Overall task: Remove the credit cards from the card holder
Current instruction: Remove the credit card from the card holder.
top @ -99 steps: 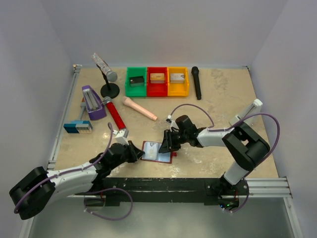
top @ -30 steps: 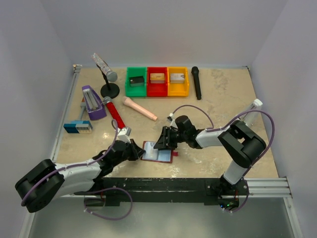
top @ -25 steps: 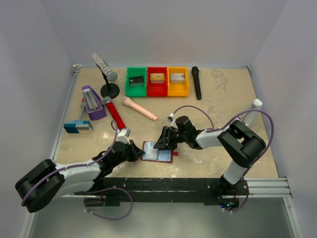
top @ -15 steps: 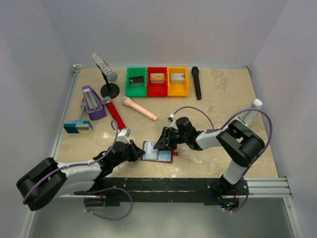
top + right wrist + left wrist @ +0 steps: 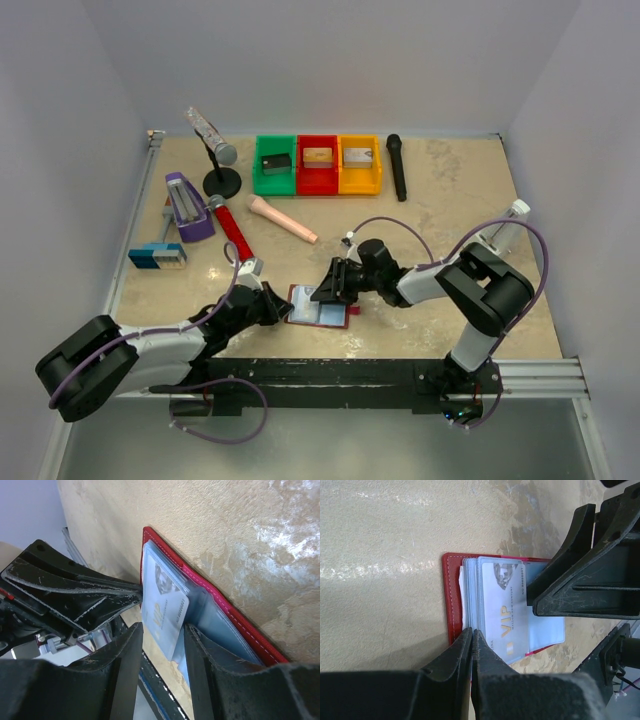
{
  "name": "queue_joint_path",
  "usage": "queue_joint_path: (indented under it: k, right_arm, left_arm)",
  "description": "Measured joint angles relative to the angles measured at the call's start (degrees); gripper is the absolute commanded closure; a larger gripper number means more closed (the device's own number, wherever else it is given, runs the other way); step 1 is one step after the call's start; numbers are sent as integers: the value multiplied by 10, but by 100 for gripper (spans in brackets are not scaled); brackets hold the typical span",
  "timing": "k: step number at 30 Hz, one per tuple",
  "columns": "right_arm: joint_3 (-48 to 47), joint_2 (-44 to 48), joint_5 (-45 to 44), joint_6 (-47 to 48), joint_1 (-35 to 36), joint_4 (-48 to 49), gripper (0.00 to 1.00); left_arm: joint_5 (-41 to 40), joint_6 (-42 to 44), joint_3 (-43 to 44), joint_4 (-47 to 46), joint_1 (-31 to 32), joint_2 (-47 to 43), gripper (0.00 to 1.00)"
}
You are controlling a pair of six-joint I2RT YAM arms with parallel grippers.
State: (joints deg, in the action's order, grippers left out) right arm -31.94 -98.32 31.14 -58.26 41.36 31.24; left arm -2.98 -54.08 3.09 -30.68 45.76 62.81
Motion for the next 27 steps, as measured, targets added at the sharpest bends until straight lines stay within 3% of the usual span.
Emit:
queue_joint_path:
  k: [22, 27]
  right_arm:
    - [14, -11, 22, -12, 0, 51, 53]
    - [13, -9, 27, -5, 0, 38, 53]
  left_arm:
    - [-1, -8, 0, -10, 0, 8, 93]
    - [-2, -9, -1, -1, 0, -9, 88]
